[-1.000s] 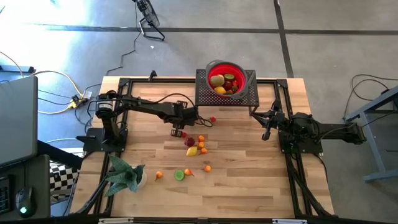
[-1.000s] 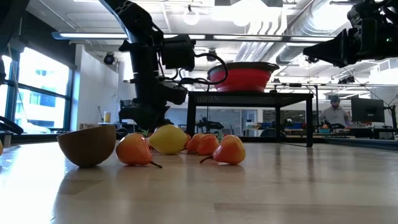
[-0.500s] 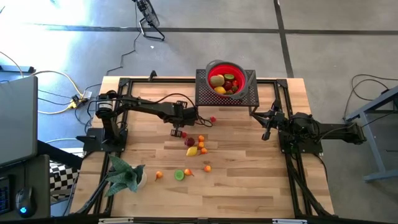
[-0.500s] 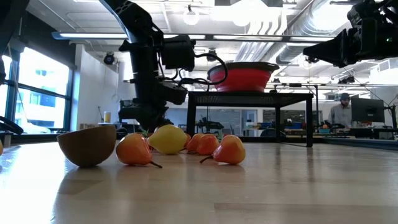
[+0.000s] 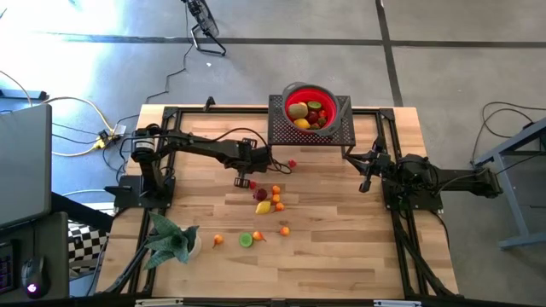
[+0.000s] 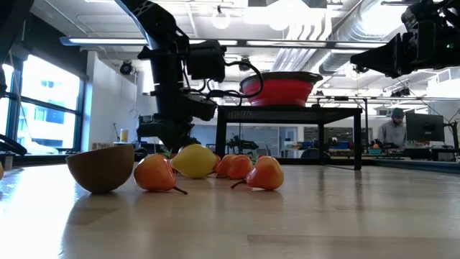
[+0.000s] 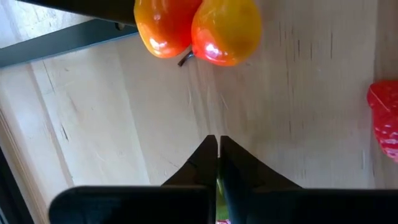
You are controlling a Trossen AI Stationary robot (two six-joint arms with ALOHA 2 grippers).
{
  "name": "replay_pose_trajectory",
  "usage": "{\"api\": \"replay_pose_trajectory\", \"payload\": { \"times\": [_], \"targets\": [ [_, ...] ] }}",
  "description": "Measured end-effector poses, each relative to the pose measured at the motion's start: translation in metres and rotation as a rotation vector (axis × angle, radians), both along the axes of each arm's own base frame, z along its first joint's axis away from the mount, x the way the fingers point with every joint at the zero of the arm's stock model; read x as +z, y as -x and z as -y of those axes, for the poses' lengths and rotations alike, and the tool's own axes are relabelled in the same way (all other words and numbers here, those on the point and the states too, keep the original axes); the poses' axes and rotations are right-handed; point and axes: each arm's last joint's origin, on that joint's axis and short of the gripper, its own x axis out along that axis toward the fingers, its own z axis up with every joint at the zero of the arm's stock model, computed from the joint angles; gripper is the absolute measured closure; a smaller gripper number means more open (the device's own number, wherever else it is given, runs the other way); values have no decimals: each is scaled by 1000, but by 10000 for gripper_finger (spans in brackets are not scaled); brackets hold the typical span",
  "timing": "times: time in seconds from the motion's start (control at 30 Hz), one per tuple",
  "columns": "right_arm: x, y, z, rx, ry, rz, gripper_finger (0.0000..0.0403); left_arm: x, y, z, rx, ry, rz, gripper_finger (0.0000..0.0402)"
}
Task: Pick & Place Fruit
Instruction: Put the strawberry into the strainer on the shelf
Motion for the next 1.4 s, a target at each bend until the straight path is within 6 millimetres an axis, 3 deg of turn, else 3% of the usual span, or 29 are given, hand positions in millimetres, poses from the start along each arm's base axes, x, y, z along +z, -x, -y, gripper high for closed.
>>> {"api": "replay_pose_trajectory", "payload": {
  "times": [0.4,0.9,1.2,1.4],
  "targets": [
    [0,0,0,0,0,0,377,43,-21,-3,-55,0,64,400],
    [0,0,0,0,0,1,377,130,-51,2,-204,253,358,401],
    [0,0,0,0,0,1,377,187,-62,-1,-275,127,556,402],
    [0,0,0,0,0,0,377,211,-67,-8,-306,-25,678,402]
  ]
}}
